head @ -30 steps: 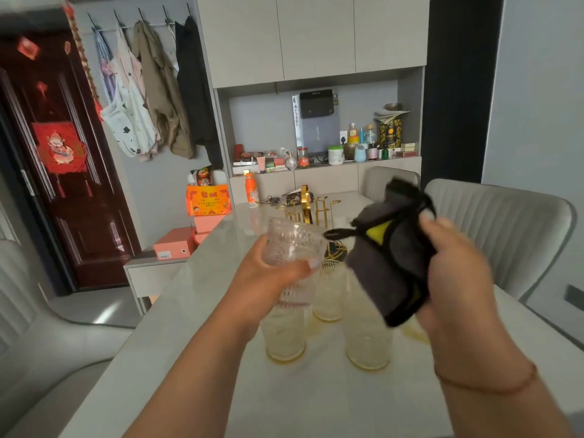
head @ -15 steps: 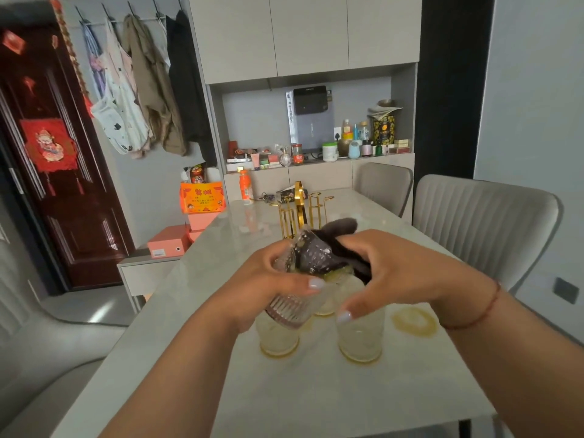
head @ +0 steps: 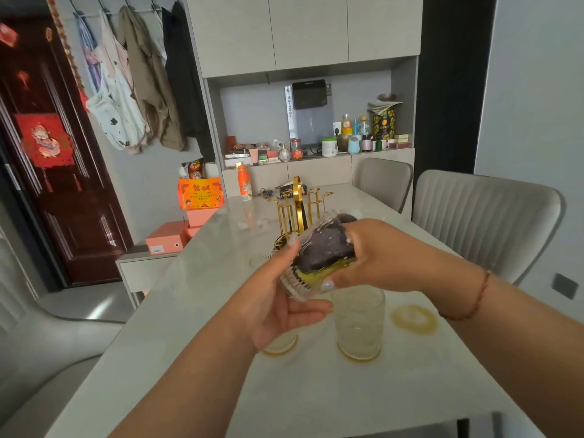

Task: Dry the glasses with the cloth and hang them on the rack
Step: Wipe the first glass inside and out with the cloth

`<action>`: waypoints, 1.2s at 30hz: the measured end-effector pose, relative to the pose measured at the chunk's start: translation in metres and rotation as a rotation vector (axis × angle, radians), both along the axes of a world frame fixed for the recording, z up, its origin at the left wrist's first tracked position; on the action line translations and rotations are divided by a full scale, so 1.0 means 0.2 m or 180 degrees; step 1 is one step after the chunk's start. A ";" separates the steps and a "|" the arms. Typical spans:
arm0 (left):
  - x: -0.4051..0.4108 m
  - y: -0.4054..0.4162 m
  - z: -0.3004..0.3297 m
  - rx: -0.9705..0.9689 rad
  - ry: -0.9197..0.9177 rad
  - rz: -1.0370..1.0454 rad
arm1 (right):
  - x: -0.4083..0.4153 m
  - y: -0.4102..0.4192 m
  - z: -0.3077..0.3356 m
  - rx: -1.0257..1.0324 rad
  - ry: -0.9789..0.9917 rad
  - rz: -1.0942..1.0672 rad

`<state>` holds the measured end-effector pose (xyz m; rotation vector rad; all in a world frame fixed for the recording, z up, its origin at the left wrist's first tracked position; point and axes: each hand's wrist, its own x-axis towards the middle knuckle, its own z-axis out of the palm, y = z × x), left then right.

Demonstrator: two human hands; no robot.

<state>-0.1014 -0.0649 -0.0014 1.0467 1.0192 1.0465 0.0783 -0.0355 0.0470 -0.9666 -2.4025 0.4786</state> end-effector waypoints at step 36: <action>-0.03 0.06 0.06 0.0608 0.0667 0.0165 | 0.01 -0.02 -0.01 0.0824 -0.1259 0.0034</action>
